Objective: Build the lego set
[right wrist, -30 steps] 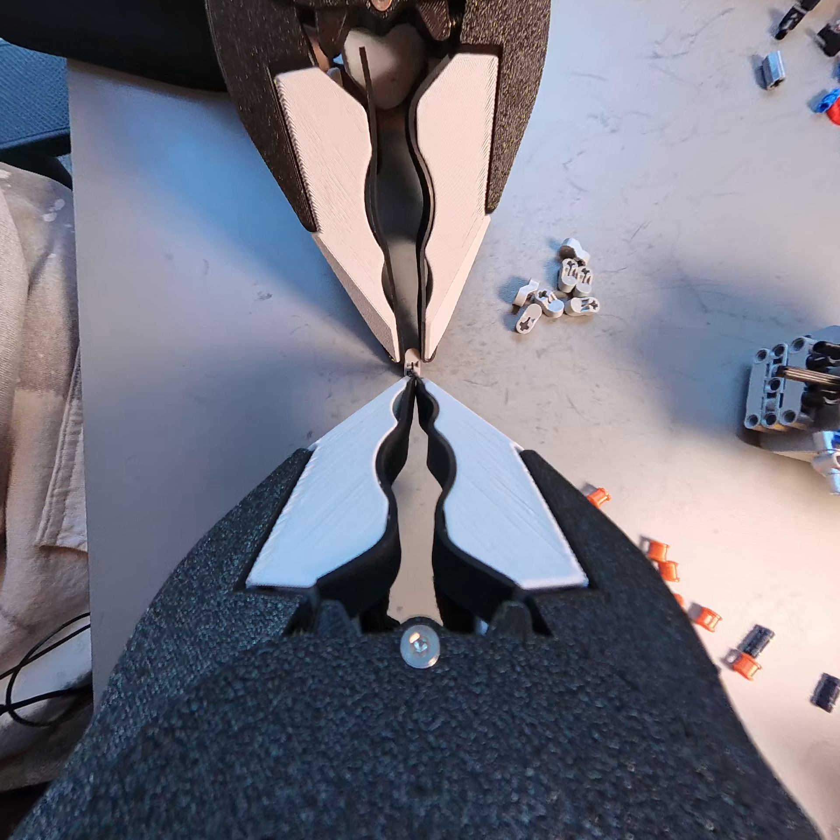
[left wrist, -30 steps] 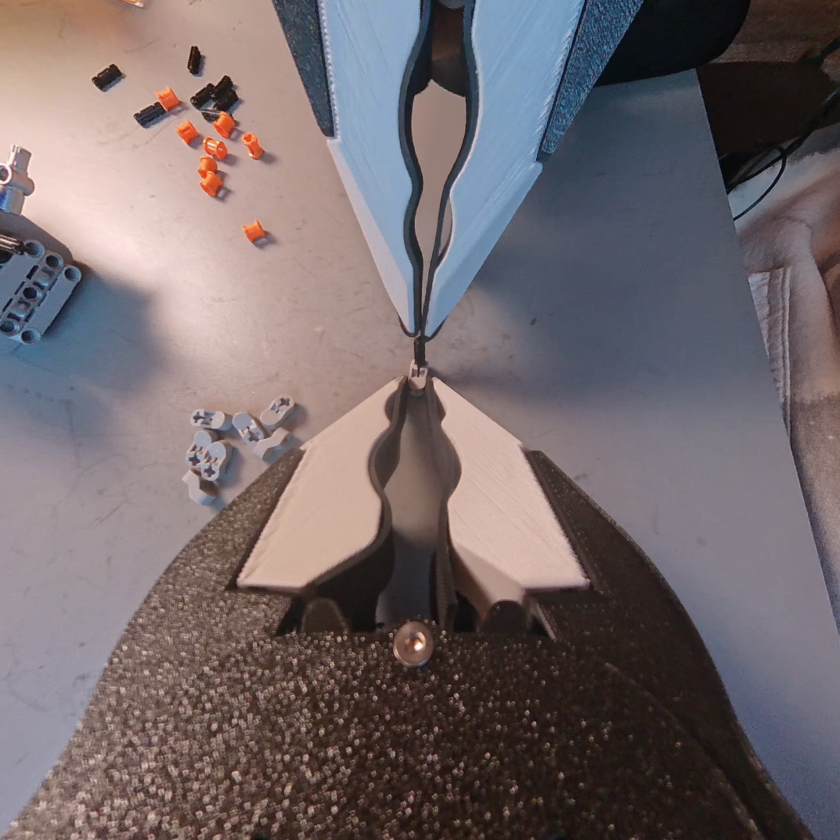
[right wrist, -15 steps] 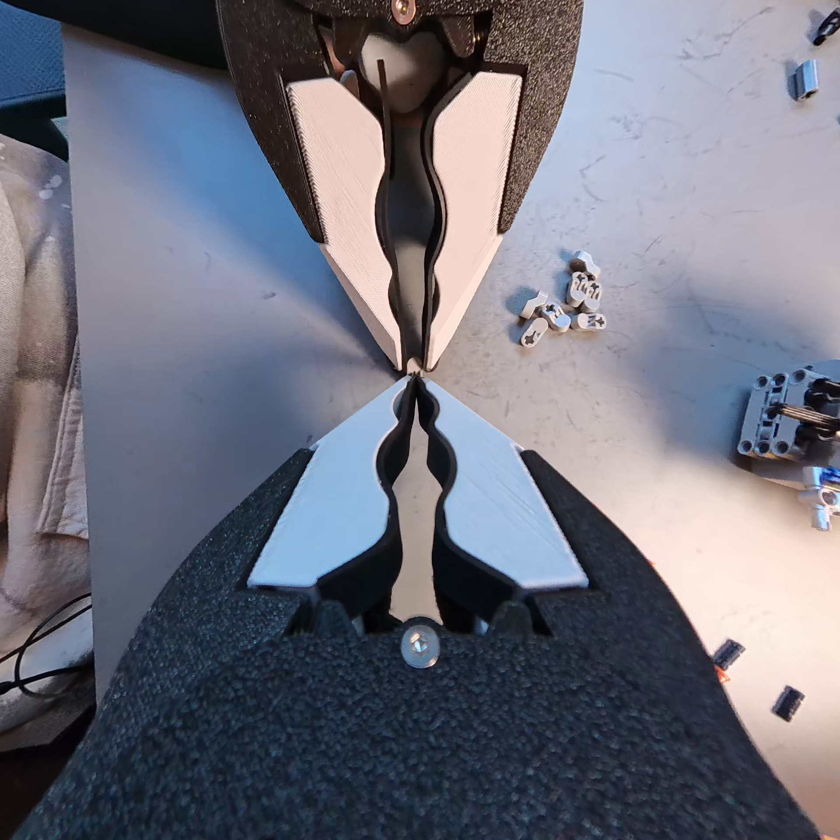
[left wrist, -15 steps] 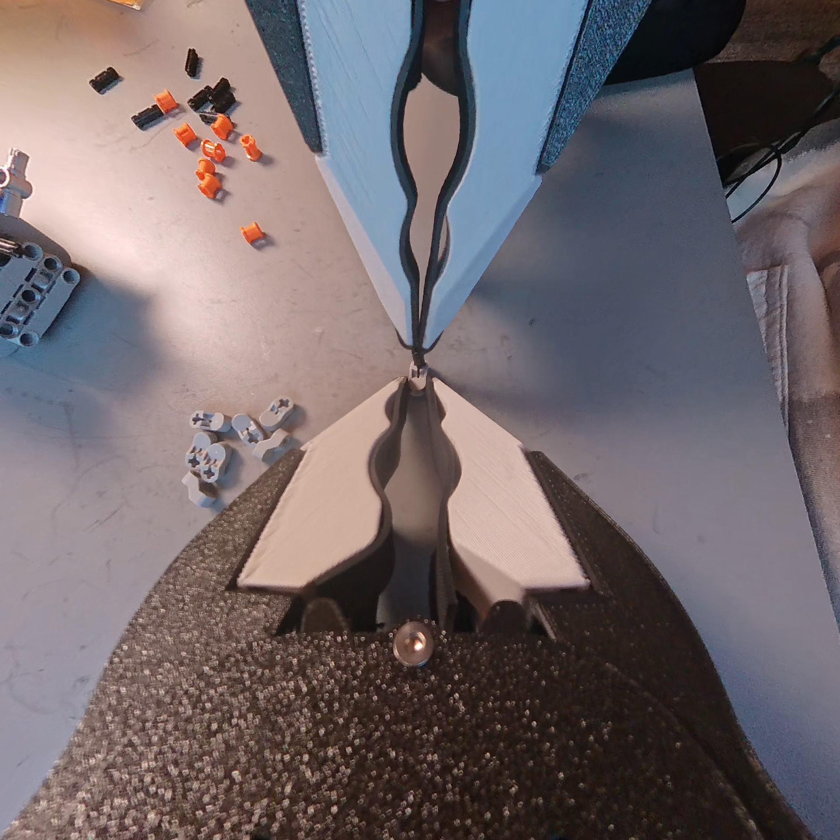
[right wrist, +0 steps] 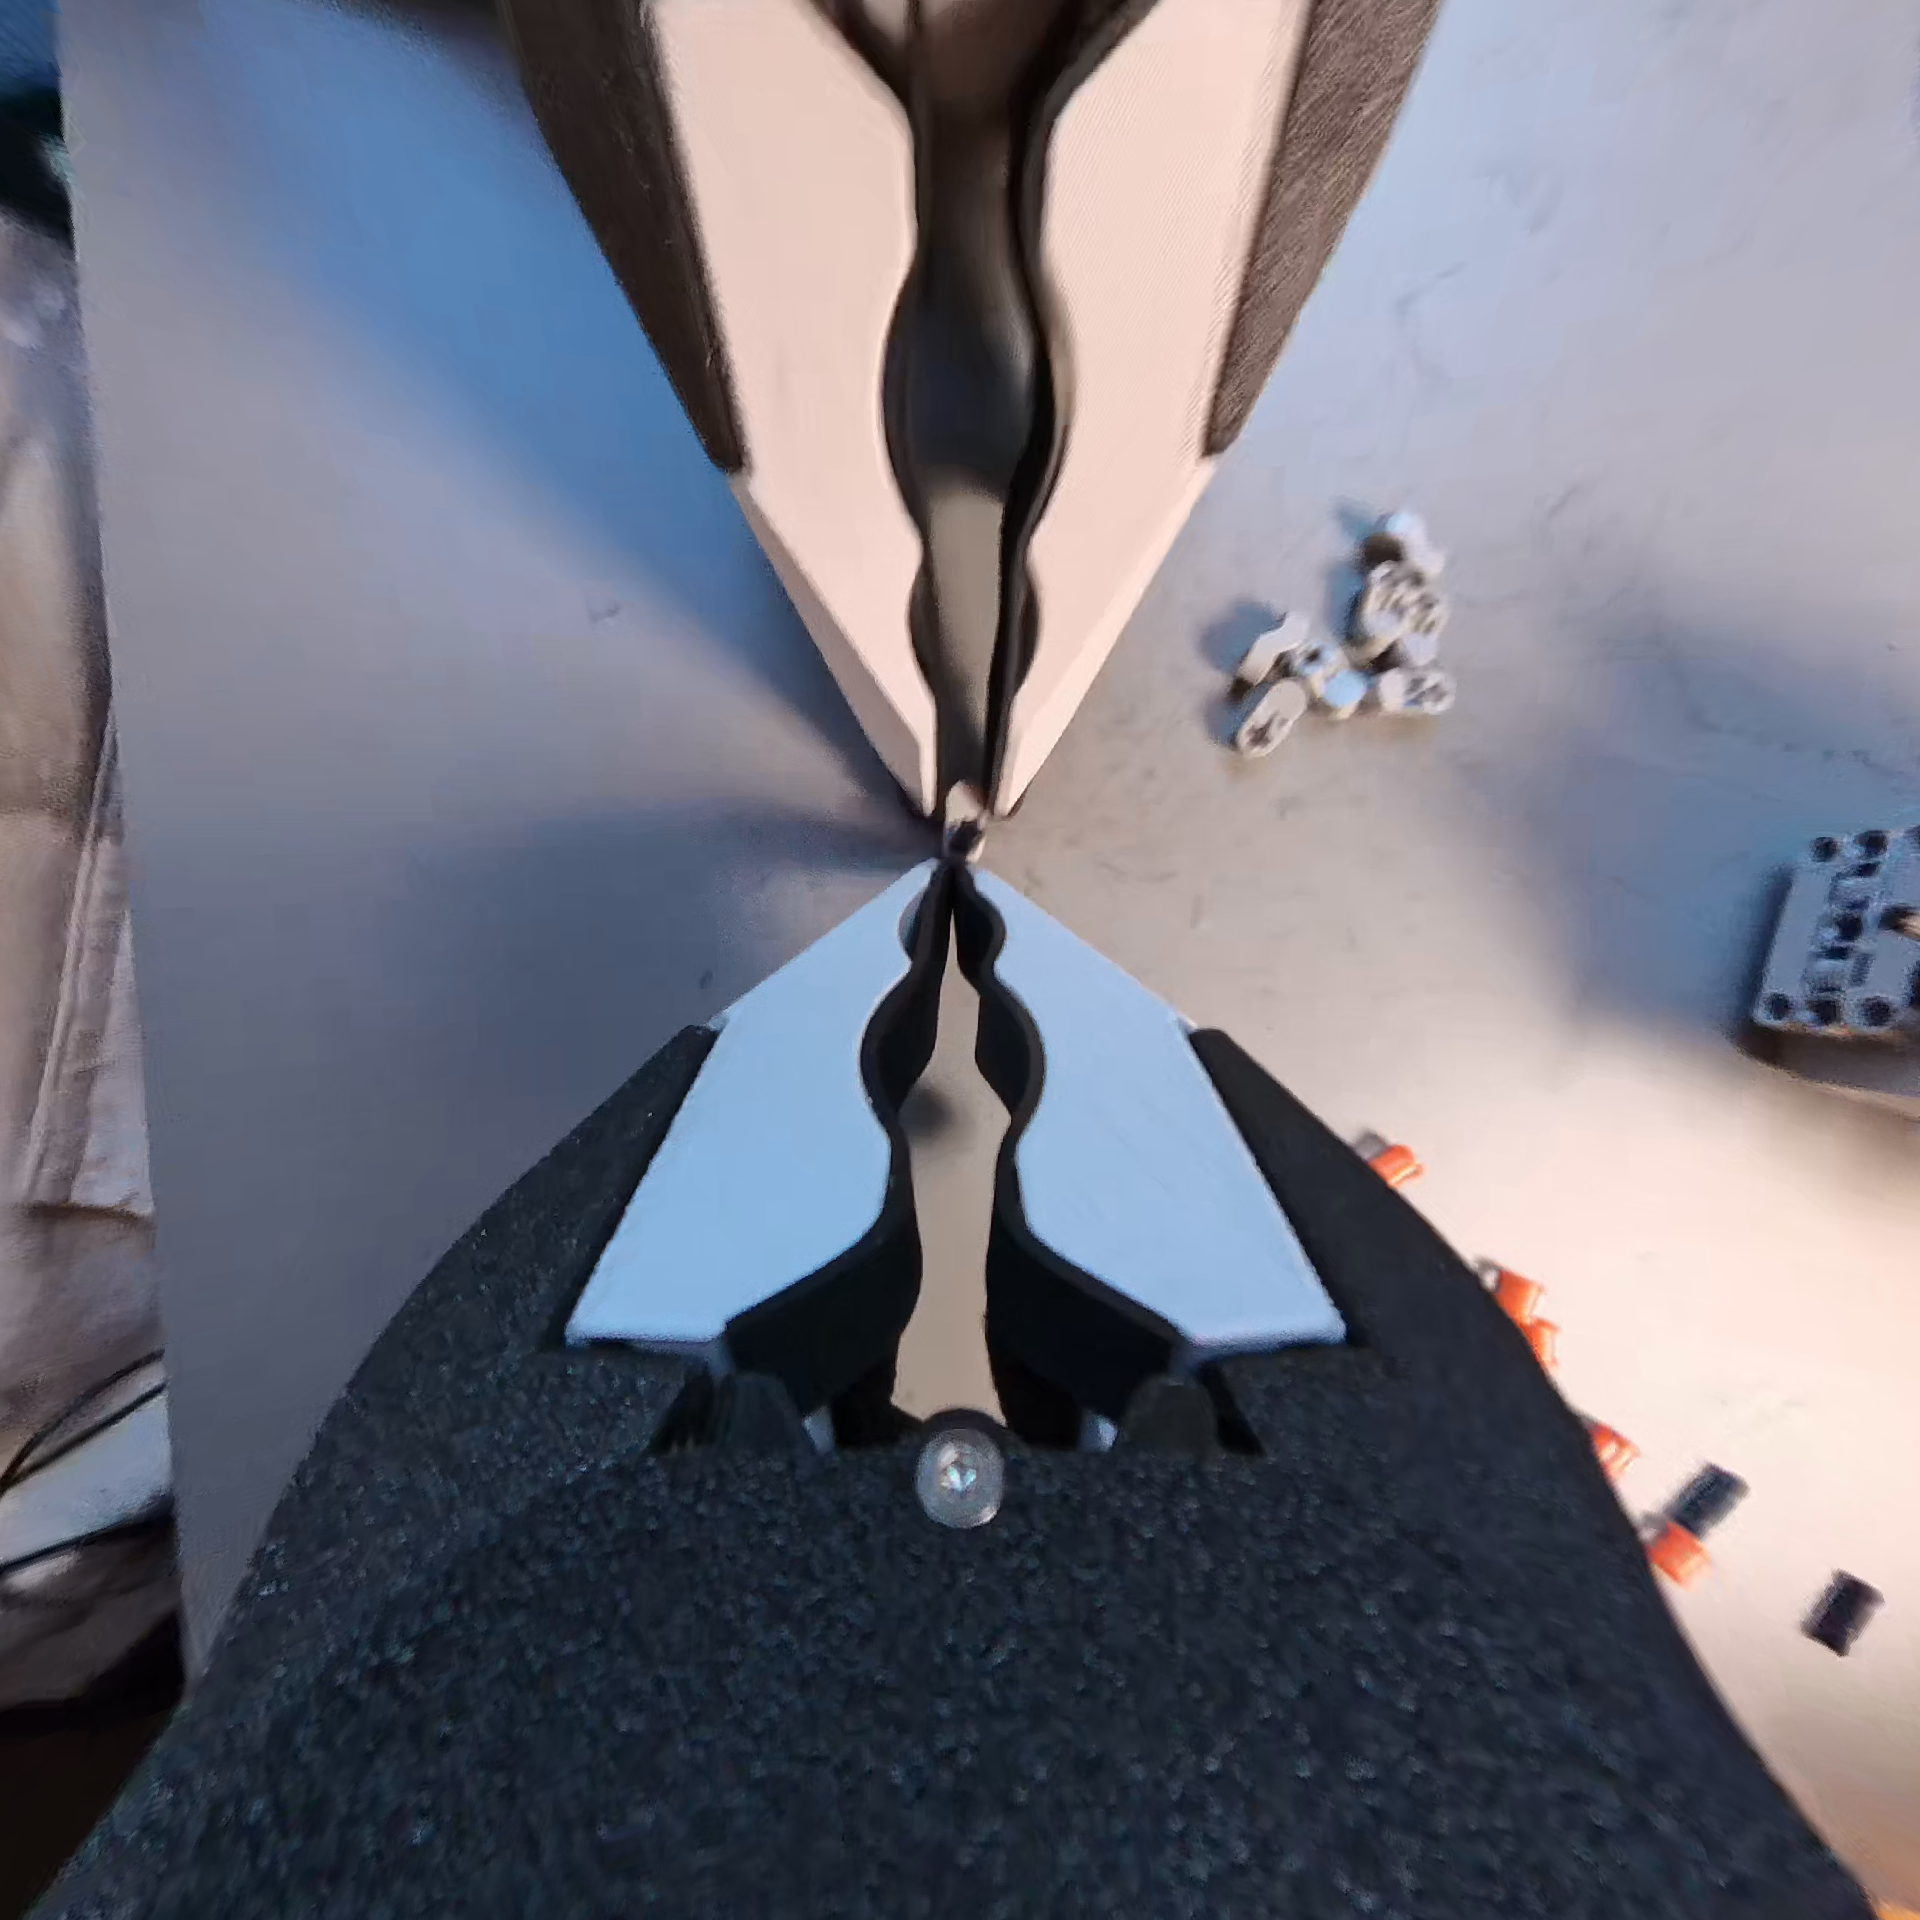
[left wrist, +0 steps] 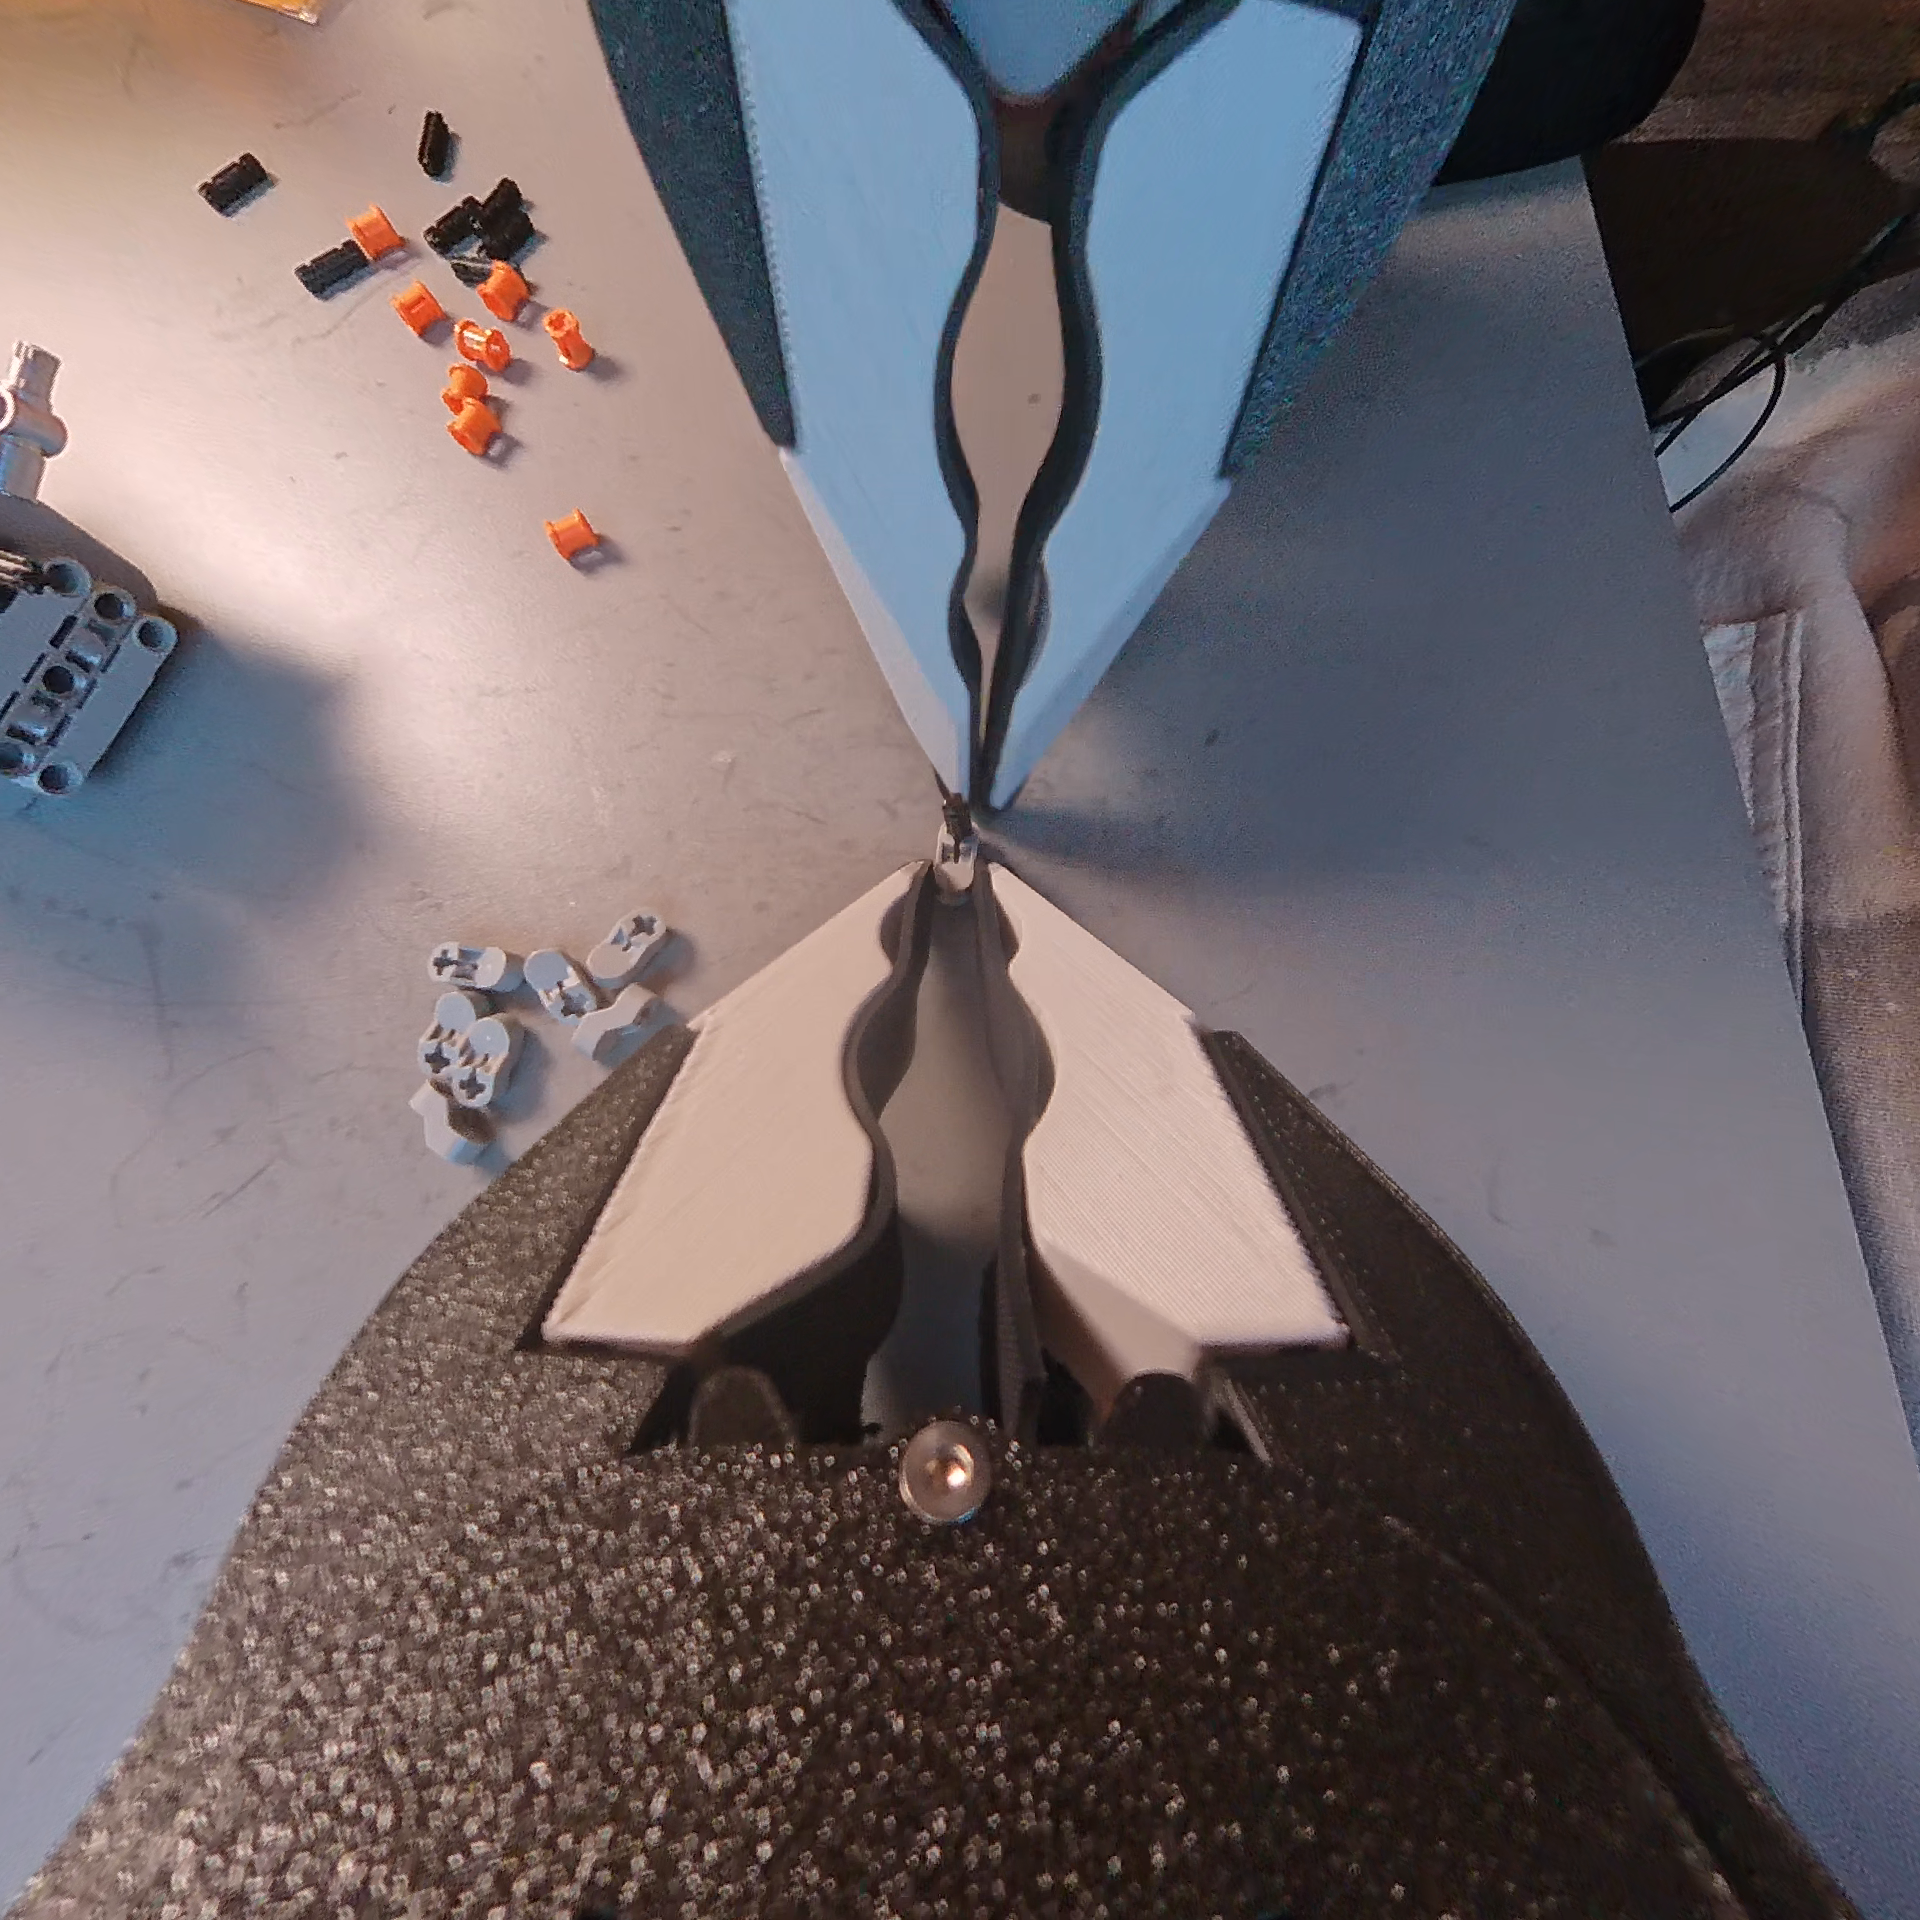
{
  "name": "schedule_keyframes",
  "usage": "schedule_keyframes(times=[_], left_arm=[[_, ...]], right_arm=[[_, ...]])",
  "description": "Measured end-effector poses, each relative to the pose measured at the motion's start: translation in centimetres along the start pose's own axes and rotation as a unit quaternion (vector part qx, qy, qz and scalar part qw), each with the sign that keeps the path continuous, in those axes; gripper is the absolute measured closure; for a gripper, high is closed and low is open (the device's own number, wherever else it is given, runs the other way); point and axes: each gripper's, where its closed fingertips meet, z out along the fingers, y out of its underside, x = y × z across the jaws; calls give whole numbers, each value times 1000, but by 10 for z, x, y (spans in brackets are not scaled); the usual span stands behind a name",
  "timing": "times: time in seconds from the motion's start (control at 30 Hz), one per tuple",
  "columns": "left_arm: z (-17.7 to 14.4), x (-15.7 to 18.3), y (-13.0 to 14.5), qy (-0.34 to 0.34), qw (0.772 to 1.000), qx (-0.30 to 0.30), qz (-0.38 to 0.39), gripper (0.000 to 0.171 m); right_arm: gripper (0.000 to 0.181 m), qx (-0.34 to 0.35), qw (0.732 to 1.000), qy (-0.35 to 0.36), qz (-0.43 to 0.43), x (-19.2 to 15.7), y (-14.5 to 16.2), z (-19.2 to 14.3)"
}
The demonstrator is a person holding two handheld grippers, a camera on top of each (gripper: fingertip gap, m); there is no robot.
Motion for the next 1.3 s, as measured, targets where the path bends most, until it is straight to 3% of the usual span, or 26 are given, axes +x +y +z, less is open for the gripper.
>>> schedule_keyframes(times=[0.03, 0.2, 0.43, 0.63, 0.77, 0.83, 1.1, 1.3], left_arm=[[0, 0, 0, 0, 1000, 0, 2, 167], [1, 1, -1, 3, 1000, 1, 1, 167], [1, 2, -1, 3, 1000, 2, 4, 167], [-12, 9, -6, 65, 997, 33, -34, 167], [-30, 21, -19, 161, 979, 84, -98, 166], [-37, 29, -25, 204, 966, 101, -119, 166], [-56, 48, -38, 309, 926, 141, -168, 167], [-62, 51, -44, 330, 914, 158, -176, 167]], right_arm=[[181, 27, 1000, 15, -5, 3, -8, -4], [181, 11, 1000, 26, -7, 10, -8, -23], [181, 59, 998, 25, 18, 13, -21, -19], [153, 114, 987, 54, -103, -5, -28, -31], [130, 127, 961, 117, -215, -15, -36, -31], [127, 142, 949, 127, -252, -22, -46, -32], [159, 163, 924, 125, -323, -34, -65, -42], [161, 180, 924, 132, -311, -36, -68, -49]])
